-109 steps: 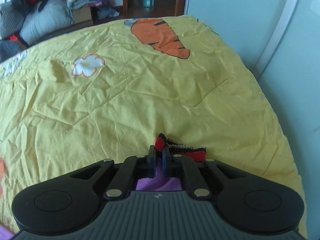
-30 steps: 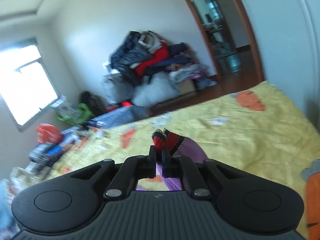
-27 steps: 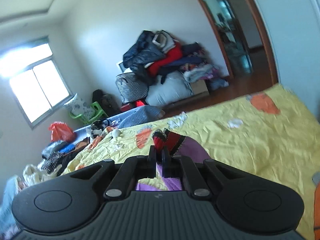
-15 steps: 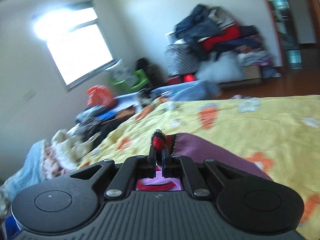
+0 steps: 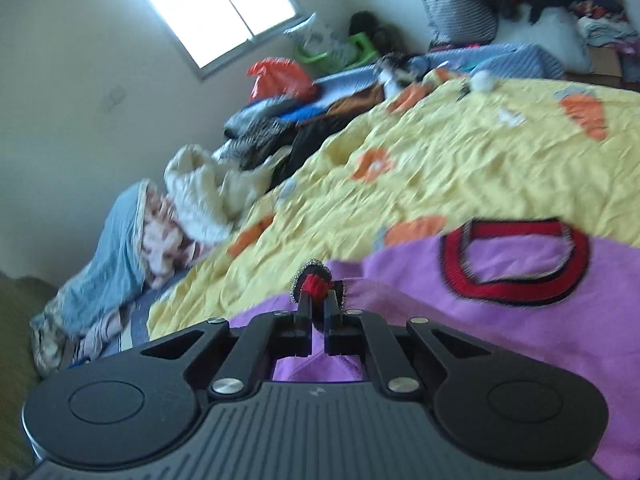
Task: Fold small clothes
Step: 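Lower the cuff onto the sweater body and open the right tool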
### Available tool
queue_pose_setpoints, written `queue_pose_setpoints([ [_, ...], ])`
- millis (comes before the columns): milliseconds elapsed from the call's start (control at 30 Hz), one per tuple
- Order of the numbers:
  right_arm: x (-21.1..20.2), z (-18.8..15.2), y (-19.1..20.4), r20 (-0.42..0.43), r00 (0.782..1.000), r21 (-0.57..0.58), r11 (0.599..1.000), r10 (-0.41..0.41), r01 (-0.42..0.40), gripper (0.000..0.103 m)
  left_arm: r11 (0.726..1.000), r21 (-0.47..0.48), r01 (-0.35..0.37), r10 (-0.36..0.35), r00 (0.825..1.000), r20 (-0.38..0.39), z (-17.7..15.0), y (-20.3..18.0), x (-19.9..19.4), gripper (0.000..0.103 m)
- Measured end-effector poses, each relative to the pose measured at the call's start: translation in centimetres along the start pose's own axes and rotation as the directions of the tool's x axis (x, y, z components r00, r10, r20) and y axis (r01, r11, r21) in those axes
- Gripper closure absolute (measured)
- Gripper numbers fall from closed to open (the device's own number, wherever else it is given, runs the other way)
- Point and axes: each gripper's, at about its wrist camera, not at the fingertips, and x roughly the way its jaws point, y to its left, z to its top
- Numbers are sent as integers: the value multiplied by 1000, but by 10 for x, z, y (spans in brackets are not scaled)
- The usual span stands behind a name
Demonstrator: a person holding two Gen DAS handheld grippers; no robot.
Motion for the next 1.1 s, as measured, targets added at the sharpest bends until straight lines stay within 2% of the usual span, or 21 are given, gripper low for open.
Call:
queue_pose_setpoints([
  [67,18,-7,9,-34,999,-28,1000,-3,2,98,1000,-17,-11,11,1000,-7,0,7,0,10],
  [167,42,-15,13,-52,995,-74,994,-86,82,98,999,-32,-23,23,1000,-9,2,11,0,8],
  [300,69,-23,2,-52,986,-66,986,-159,156,96,999,-42,-28,28,1000,-5,9,8,5,7],
  [367,73,-25,-4,11,973,-73,970,-230,230,97,999,-44,-21,21,1000,-5,12,4,7,7],
  [400,70,-25,-5,62,959,-79,956,-278,282,97,999,-41,-16,16,1000,-5,13,1,8,7],
  [433,68,-21,-6,78,952,-77,950,-297,303,97,999,-37,-12,11,1000,-4,13,-2,8,7],
  [500,69,-16,-7,18,975,-79,972,-223,223,95,1000,-26,-4,4,1000,-4,13,-6,9,6],
  [533,75,-17,-3,-29,975,-132,968,-219,213,93,1000,-20,-3,3,1000,-8,13,-8,10,6],
  [567,82,-22,3,-90,972,-196,961,-218,197,66,1000,-16,-4,4,1000,-13,13,-10,12,6],
  [600,87,-26,4,-153,972,-249,959,-176,134,23,1000,-13,-6,6,1000,-15,13,-11,12,6],
  [633,79,-31,1,-149,983,-264,962,-108,65,18,1000,-13,-5,5,1000,-13,14,-12,12,6],
  [667,63,-33,-6,-115,988,-246,967,-99,68,18,1000,-14,-3,2,1000,-8,15,-12,11,6],
  [733,23,-28,-38,-60,993,-122,988,-106,98,18,1000,-7,1,-1,1000,4,21,-15,8,5],
  [800,-32,-25,-84,59,994,-4,996,-87,87,18,1000,13,-2,2,1000,26,30,-17,8,4],
  [833,-60,-24,-108,115,983,32,989,-146,143,18,1000,24,-10,10,999,35,36,-19,10,3],
  [900,-109,-24,-158,195,920,103,940,-341,327,17,999,44,-17,15,998,55,49,-23,16,3],
  [933,-128,-25,-183,200,894,133,915,-401,380,16,998,57,-16,12,998,68,58,-27,21,2],
  [1033,-153,-29,-240,125,863,182,866,-490,465,17,993,115,-18,8,997,82,88,-42,48,1],
  [1100,-155,-33,-261,101,872,231,864,-479,448,18,987,158,-39,23,994,104,105,-52,74,1],
])
